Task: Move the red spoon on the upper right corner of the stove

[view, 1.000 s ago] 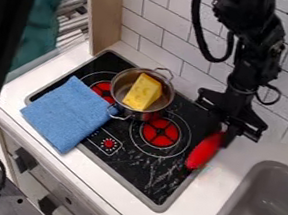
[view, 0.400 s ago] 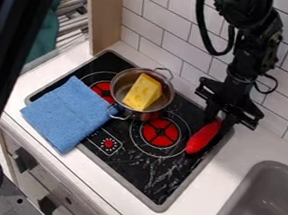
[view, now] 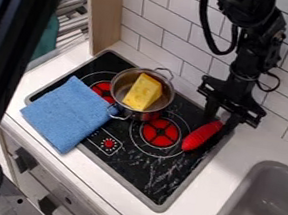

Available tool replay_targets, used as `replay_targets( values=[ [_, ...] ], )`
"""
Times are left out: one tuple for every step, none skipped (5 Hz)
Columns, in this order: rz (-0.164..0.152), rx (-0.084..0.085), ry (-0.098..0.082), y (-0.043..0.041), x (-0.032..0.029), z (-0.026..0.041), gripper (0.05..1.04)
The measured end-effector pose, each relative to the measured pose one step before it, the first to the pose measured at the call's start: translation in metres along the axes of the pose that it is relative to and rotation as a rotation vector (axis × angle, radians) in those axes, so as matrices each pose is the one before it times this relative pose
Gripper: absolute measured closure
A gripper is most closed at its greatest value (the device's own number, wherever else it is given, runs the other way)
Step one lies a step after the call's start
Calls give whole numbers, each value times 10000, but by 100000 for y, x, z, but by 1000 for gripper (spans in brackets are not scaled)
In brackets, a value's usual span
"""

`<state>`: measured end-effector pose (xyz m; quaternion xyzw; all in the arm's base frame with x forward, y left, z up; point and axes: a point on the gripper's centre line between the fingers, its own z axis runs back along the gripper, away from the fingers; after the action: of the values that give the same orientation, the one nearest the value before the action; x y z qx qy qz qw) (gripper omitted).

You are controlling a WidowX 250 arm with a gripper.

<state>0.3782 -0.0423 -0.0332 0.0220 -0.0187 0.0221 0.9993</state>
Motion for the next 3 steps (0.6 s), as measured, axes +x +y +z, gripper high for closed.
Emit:
replay_targets(
  values=[
    [-148, -9, 34, 88, -325, -85, 159],
    [-21, -57, -386, 844, -447, 1931, 63],
    [-3, -84, -390, 1418, -1503, 2424, 72]
  ],
)
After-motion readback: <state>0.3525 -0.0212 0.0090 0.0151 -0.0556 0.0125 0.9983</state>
